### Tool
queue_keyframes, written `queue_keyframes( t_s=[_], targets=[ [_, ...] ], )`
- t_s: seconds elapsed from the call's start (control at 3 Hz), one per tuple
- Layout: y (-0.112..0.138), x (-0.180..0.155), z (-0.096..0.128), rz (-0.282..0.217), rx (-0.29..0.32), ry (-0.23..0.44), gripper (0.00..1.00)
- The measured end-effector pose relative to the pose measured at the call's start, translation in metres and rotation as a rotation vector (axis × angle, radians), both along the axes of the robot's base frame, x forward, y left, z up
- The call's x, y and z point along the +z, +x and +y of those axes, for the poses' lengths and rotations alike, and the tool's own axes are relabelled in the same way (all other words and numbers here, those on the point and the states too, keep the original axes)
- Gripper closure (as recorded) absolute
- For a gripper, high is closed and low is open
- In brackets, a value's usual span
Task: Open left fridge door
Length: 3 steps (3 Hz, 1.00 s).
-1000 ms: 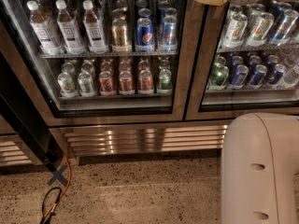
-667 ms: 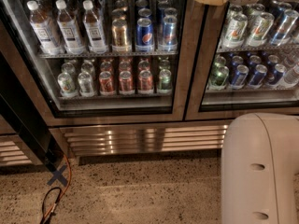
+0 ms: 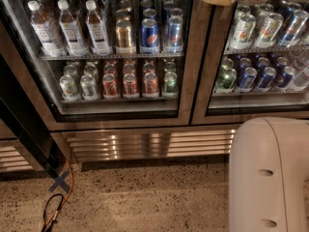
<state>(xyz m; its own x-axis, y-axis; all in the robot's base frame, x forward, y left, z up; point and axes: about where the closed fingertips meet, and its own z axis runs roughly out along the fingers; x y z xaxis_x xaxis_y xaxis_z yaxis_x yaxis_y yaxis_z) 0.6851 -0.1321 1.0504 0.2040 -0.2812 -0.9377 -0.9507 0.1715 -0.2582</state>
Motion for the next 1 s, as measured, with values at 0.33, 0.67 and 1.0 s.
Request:
queue_keyframes(
  t_s=[0.33, 0.67, 1.0],
  targets=[
    [0.0002, -0.0002, -0.0003, 0.000, -0.001, 0.000, 1.00],
    [0.0006, -0.0008, -0.0007, -0.001, -0.002, 0.001, 1.00],
    [0.0008, -0.0008, -0.0010, -0.001, -0.003, 0.001, 1.00]
  ],
)
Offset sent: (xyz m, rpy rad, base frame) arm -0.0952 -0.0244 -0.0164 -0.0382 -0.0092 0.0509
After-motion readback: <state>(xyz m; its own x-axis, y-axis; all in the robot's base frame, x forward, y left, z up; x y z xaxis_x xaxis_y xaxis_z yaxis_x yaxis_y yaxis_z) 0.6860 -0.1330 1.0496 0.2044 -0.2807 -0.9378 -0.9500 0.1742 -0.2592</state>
